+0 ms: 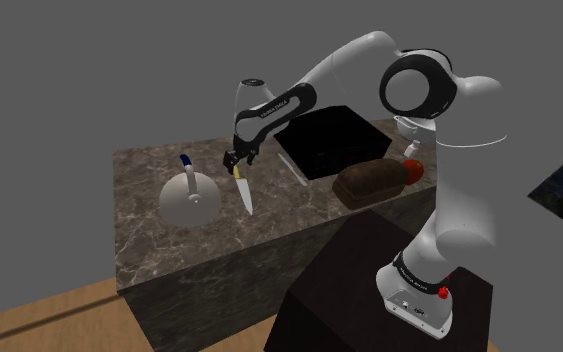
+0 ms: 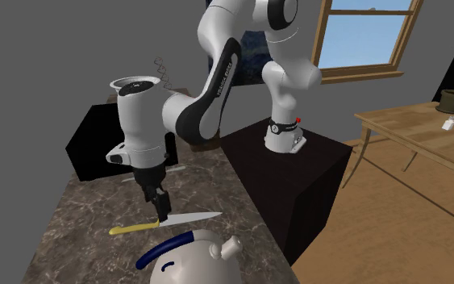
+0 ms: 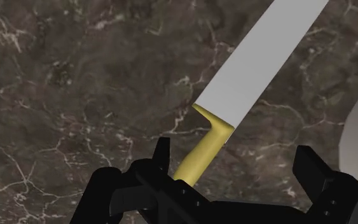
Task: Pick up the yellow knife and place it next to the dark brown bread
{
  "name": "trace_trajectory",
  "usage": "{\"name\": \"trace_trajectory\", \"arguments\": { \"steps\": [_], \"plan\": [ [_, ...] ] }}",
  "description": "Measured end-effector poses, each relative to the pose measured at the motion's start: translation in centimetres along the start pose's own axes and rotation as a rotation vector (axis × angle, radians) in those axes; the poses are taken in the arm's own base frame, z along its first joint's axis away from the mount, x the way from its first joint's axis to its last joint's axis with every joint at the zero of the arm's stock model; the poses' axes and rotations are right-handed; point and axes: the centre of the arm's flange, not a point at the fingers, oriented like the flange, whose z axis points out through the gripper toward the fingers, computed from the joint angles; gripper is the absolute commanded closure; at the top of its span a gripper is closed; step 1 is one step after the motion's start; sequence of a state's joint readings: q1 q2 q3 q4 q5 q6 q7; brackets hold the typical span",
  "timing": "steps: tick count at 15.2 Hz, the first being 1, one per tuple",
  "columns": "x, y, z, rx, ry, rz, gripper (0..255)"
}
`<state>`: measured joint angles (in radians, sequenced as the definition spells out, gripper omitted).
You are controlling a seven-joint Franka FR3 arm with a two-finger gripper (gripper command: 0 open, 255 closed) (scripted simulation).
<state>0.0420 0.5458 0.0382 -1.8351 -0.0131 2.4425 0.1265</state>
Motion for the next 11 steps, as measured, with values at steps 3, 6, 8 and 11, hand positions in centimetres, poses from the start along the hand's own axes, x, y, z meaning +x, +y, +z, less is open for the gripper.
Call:
{"name": "trace_trajectory", "arguments": {
  "steps": [3,6,8,11],
  "plan": [
    [0.4,0.1,1.6,-0.001,0.001,0.0,0],
    [0.4,0.0,3.2,-0.001,0.001,0.0,0],
    [0.5,0.1,4.2,-0.001,0.001,0.0,0],
    [0.5,0.1,4.5,-0.001,0.001,0.0,0]
  ]
}}
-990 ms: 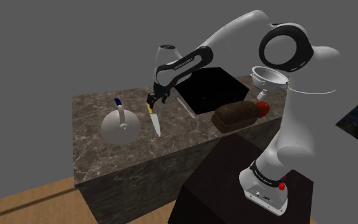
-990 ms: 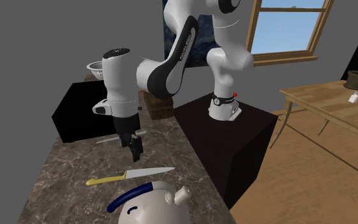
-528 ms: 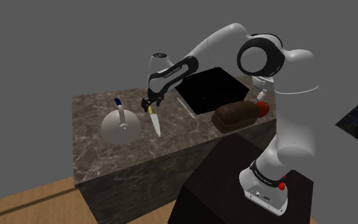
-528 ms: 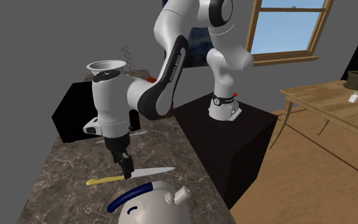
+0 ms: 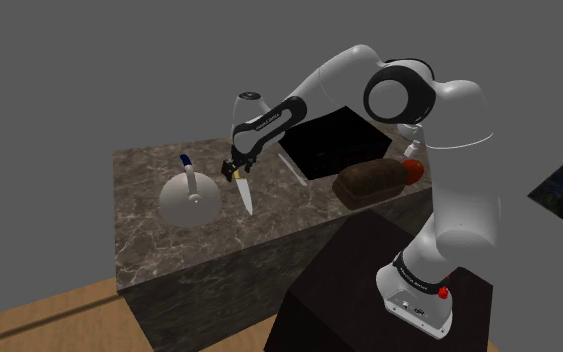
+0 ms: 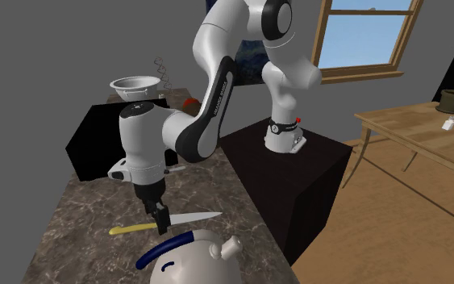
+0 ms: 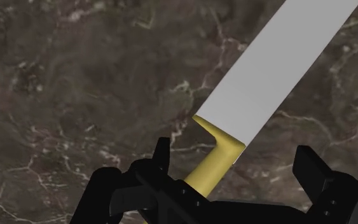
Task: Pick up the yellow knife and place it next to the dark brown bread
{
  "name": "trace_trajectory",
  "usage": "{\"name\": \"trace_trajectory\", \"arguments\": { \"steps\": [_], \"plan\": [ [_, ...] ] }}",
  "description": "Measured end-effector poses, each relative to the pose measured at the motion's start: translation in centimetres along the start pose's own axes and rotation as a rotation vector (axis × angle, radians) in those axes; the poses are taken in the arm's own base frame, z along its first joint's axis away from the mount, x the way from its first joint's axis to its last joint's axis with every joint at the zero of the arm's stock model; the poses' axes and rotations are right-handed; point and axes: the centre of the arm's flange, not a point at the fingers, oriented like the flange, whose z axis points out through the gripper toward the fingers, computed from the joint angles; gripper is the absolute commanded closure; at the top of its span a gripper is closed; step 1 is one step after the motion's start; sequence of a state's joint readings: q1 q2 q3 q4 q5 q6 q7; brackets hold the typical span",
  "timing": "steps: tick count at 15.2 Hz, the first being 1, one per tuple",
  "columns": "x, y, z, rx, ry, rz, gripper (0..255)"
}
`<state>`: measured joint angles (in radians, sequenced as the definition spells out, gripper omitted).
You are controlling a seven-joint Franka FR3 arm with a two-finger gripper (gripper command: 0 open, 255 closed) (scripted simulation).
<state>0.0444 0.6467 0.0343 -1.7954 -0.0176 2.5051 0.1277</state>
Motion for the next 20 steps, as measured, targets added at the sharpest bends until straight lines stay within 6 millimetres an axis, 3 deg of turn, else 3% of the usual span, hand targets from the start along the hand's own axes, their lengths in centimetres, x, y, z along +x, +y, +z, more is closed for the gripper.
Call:
{"name": "trace_trajectory", "arguments": {
  "steps": [3,4,14,20],
  "plan": [
    [0.0,0.0,0.0,0.0,0.0,0.0,0],
    [0.0,0.0,0.0,0.0,0.0,0.0,255],
    [0.0,0.0,0.0,0.0,0.0,0.0,255],
    [0.2,-0.1,-2.6,0.0,0.001,0.0,255]
  ]
}}
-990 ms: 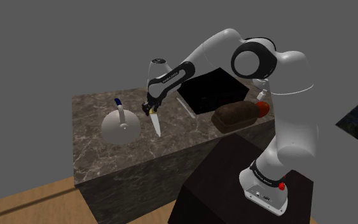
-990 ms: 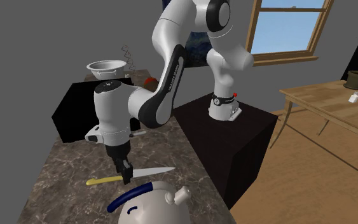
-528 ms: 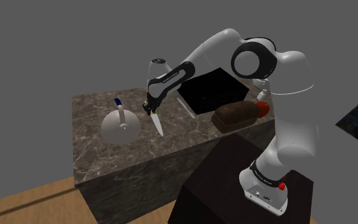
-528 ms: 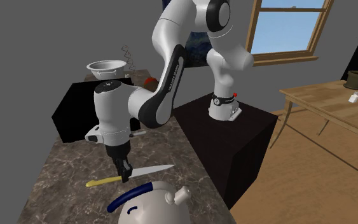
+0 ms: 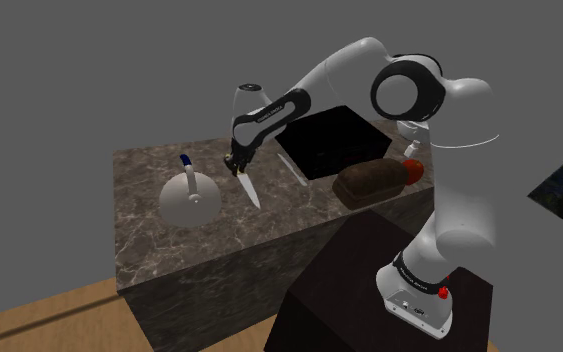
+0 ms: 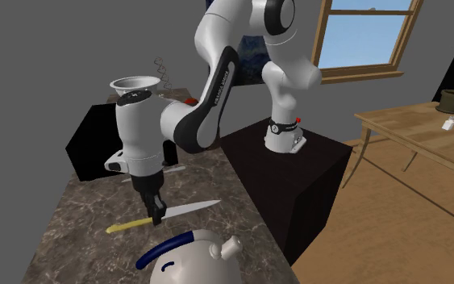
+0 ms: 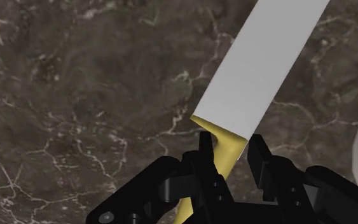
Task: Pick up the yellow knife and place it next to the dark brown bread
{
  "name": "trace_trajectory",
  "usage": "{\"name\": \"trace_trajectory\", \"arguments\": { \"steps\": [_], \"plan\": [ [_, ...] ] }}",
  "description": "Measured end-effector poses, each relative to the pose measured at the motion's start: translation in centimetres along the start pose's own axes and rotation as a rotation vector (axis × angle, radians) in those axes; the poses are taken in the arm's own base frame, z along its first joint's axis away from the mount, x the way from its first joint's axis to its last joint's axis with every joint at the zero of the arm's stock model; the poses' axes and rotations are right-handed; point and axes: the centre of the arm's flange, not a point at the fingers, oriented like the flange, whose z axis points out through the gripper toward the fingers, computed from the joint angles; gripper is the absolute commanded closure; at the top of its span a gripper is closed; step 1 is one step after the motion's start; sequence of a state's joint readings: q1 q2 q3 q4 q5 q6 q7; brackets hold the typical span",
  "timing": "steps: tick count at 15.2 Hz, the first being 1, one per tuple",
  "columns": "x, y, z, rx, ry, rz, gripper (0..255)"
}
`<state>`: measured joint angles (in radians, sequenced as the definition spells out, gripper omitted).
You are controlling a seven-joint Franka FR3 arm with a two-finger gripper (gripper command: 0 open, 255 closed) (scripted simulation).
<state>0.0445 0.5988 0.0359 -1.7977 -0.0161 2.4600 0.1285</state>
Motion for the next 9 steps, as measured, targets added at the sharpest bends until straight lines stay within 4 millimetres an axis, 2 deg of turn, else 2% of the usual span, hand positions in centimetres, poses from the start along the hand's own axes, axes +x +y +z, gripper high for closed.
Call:
{"name": "trace_trajectory", "arguments": {
  "steps": [9],
  "plan": [
    [0.2,0.0,-4.7,0.0,0.0,0.0,255]
  ]
}}
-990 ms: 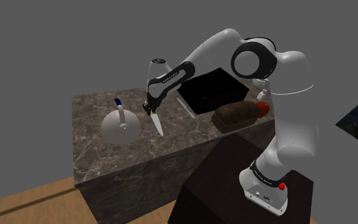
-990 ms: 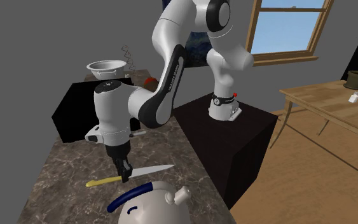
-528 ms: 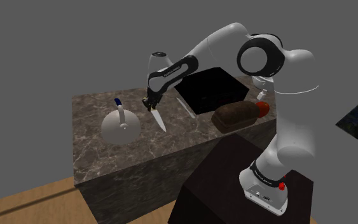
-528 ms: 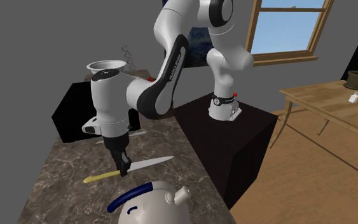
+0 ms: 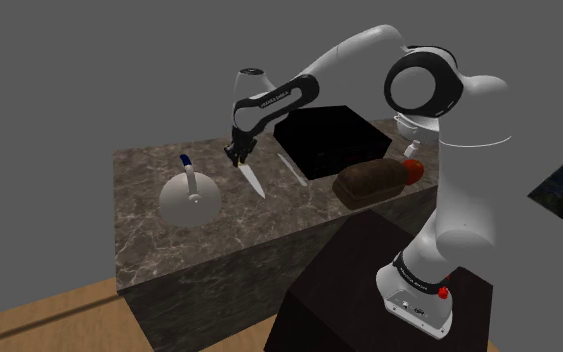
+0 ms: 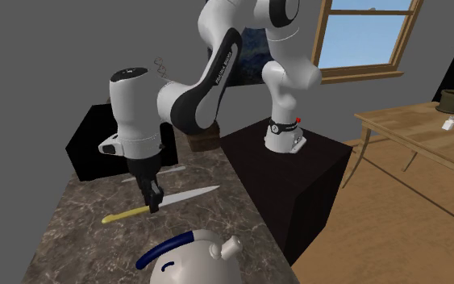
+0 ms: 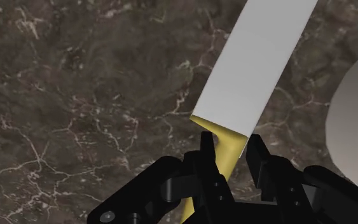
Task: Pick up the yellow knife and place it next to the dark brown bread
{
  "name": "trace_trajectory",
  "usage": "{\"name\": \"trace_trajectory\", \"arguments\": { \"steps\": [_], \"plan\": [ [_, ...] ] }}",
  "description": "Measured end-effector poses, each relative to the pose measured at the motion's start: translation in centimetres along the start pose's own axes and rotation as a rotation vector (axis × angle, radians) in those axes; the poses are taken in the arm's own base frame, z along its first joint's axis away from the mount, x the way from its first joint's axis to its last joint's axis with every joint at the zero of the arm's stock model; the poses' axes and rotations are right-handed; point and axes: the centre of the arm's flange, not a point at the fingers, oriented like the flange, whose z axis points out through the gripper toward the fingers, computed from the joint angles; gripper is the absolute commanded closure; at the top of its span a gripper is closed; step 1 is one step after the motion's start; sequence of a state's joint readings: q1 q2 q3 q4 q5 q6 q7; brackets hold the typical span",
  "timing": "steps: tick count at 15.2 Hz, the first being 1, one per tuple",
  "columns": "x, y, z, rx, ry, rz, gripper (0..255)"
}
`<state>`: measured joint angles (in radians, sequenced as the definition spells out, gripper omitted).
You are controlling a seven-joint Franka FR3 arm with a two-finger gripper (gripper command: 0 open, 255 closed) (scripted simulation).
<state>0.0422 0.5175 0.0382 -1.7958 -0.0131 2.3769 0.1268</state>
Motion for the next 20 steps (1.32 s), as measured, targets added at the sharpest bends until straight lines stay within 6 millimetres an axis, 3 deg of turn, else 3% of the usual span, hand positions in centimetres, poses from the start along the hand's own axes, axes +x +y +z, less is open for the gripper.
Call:
{"name": "trace_trajectory", "arguments": {
  "steps": [20],
  "plan": [
    [0.6,-0.1,-10.6,0.0,0.0,0.0,255]
  ]
}}
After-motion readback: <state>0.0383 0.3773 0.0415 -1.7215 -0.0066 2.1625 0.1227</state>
